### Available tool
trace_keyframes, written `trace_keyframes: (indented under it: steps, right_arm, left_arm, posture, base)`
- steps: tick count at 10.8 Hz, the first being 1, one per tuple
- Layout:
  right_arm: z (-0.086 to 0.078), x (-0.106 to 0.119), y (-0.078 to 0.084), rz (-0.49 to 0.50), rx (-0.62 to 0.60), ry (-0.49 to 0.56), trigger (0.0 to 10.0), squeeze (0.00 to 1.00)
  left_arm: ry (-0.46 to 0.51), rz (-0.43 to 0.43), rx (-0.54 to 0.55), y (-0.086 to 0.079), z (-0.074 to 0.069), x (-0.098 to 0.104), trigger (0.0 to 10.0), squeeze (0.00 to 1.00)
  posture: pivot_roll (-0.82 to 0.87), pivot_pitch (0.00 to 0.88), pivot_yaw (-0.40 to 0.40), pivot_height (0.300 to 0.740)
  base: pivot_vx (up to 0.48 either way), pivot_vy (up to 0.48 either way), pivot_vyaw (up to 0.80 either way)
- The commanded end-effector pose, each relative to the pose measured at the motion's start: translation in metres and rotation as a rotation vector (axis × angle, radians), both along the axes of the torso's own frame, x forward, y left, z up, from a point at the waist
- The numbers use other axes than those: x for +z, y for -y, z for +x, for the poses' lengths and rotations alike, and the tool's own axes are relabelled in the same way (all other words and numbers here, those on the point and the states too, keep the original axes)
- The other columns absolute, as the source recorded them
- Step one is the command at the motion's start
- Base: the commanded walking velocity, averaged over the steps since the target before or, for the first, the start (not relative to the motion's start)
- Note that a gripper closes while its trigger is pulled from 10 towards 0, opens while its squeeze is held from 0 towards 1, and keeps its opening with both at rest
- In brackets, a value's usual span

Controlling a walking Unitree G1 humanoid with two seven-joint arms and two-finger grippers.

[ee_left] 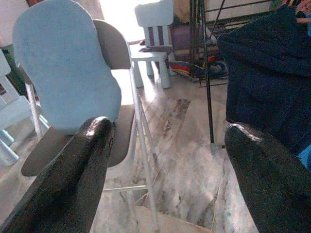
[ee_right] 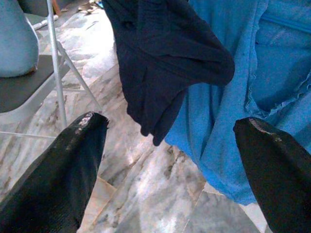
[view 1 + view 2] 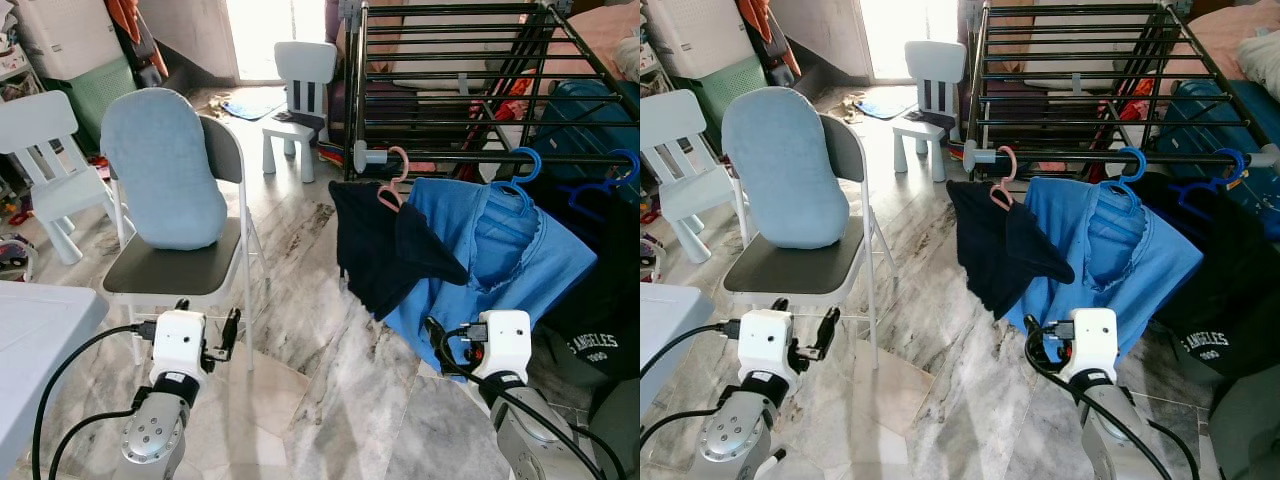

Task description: Hang hanger

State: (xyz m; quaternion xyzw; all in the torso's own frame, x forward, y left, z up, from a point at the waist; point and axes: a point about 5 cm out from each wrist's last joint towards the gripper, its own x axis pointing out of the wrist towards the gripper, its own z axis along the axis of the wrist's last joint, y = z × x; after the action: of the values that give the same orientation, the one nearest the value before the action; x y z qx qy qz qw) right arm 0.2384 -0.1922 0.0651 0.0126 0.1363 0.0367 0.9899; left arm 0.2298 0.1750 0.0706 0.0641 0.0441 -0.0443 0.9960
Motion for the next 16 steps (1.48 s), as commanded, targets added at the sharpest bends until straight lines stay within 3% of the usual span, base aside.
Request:
trace_keyframes:
  steps: [1, 6, 7, 11, 16]
  right_arm:
    - [0.026, 0.036, 0.007, -0.011, -0.186, 0.121, 10.0, 0.00]
    - [0.024, 0.034, 0.004, -0.010, -0.171, 0.109, 10.0, 0.00]
    - [0.024, 0.029, -0.006, -0.038, -0.092, 0.110, 10.0, 0.00]
    - [0.029, 0.030, -0.010, -0.031, -0.083, 0.105, 10.0, 0.00]
    - [0.030, 0.030, -0.014, -0.015, -0.074, 0.106, 10.0, 0.00]
  left_arm:
    - [0.030, -0.109, 0.131, 0.014, 0.012, 0.015, 10.0, 0.00]
    - [0.026, -0.098, 0.131, 0.012, 0.010, 0.012, 10.0, 0.00]
    - [0.034, -0.118, 0.039, 0.020, 0.014, 0.013, 10.0, 0.00]
    - [0.025, -0.183, 0.001, 0.034, 0.014, 0.013, 10.0, 0.00]
    - [0.056, -0.195, -0.058, 0.043, 0.019, 0.022, 10.0, 0.00]
  posture:
    - [-0.10, 0.000, 0.044, 0.740]
    - [-0.10, 0.000, 0.042, 0.740]
    - [-0.09, 0.000, 0.038, 0.740]
    - [-0.09, 0.000, 0.030, 0.740]
    - [-0.08, 0.000, 0.029, 0.740]
  base:
    - [0.000, 0.000, 0.00]
    - [0.000, 0.000, 0.00]
    - [0.000, 0.000, 0.00]
    - [0.000, 0.000, -0.18]
    - [0.049, 0.000, -0.38]
